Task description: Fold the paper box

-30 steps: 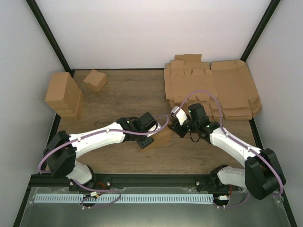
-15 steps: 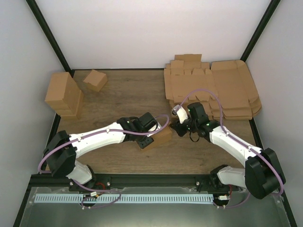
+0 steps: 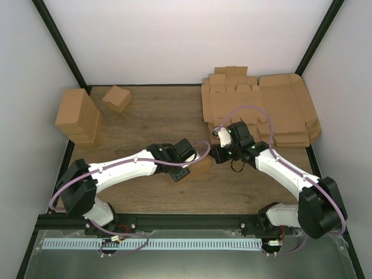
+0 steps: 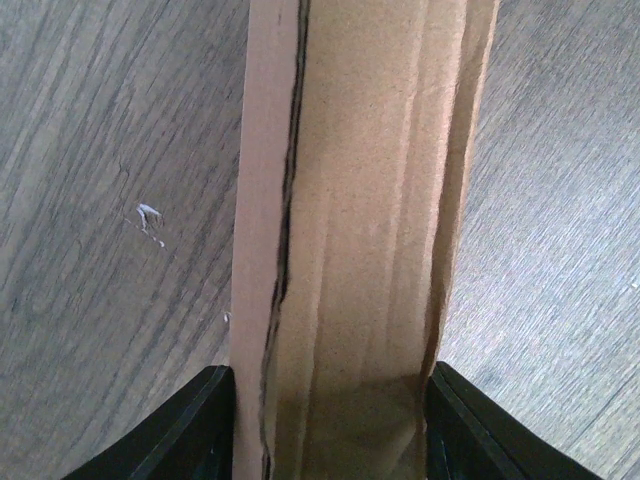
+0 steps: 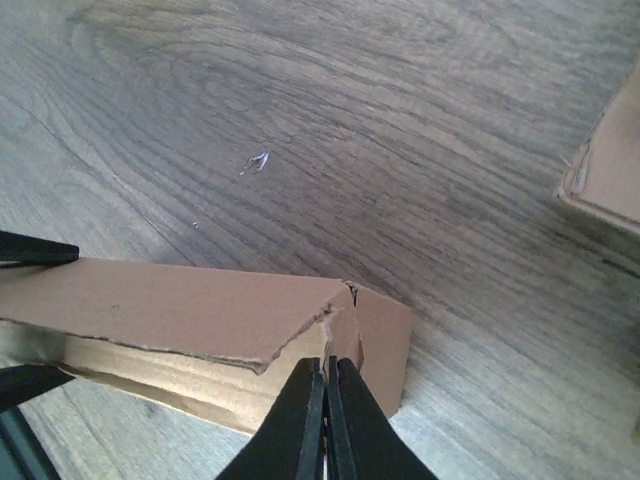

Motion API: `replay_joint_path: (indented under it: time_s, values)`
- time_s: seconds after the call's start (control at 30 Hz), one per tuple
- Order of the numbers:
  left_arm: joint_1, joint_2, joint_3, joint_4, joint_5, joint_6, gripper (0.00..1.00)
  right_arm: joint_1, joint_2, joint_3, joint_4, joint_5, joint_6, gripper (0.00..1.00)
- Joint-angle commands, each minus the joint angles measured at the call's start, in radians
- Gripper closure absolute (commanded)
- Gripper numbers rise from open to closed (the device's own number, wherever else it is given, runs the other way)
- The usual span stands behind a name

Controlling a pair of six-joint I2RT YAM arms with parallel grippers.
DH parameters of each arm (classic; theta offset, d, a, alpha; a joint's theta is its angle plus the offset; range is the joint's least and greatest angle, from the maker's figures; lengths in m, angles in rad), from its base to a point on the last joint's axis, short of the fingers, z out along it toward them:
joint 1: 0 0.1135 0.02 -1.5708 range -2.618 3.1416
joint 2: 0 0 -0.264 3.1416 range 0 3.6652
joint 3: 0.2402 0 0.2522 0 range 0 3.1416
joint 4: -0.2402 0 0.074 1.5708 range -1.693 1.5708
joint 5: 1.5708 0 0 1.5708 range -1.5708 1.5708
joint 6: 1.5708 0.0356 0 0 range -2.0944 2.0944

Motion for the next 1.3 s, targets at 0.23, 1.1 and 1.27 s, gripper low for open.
replay_joint_path:
  time_s: [0.23, 1.1, 1.27]
  values:
    - [-0.043, 0.060, 0.055, -0.062, -0.089, -0.018, 0.52, 0.005, 0.017, 0.135, -0.152, -0.002, 0.096, 0.99]
    - [-0.058, 0.067, 0.052, -0.062, -0.104, -0.022, 0.53, 0.006, 0.036, 0.138, -0.207, 0.059, 0.104, 0.99]
    - [-0.056, 0.061, 0.038, -0.058, -0.106, -0.016, 0.53, 0.025, 0.035, 0.118, -0.197, 0.063, 0.123, 0.99]
